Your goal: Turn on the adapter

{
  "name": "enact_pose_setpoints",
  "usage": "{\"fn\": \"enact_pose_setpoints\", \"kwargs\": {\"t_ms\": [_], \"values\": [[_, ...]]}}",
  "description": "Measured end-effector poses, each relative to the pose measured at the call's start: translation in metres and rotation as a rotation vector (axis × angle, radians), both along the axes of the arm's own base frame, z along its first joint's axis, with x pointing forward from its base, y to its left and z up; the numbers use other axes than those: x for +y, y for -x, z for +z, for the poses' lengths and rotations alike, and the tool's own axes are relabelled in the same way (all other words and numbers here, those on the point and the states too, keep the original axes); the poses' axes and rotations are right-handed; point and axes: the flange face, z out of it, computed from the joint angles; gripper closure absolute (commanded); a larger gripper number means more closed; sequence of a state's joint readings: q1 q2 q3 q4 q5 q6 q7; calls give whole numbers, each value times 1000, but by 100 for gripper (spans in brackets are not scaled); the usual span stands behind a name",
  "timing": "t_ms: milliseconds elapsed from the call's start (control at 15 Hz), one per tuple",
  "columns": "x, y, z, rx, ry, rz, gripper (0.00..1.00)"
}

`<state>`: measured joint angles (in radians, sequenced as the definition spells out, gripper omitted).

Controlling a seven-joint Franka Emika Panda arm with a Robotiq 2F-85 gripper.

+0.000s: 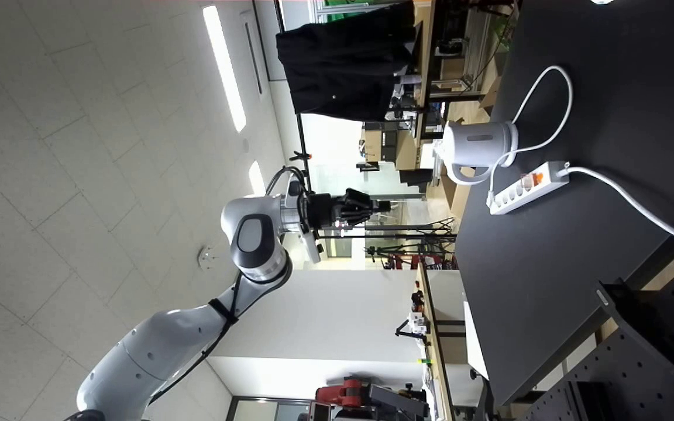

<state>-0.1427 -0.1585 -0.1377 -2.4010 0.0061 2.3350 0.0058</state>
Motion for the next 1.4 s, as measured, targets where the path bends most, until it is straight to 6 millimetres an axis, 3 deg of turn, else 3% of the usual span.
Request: {"fn": "enact_pose_setpoints", "kwargs": {"t_ms": [467,600,1400], "values": [[0,-1,0,-14,-2,-6,100],[-2,-3,-8,-64,3,-28,100],[13,-11,-160,-24,47,-84,100]]}}
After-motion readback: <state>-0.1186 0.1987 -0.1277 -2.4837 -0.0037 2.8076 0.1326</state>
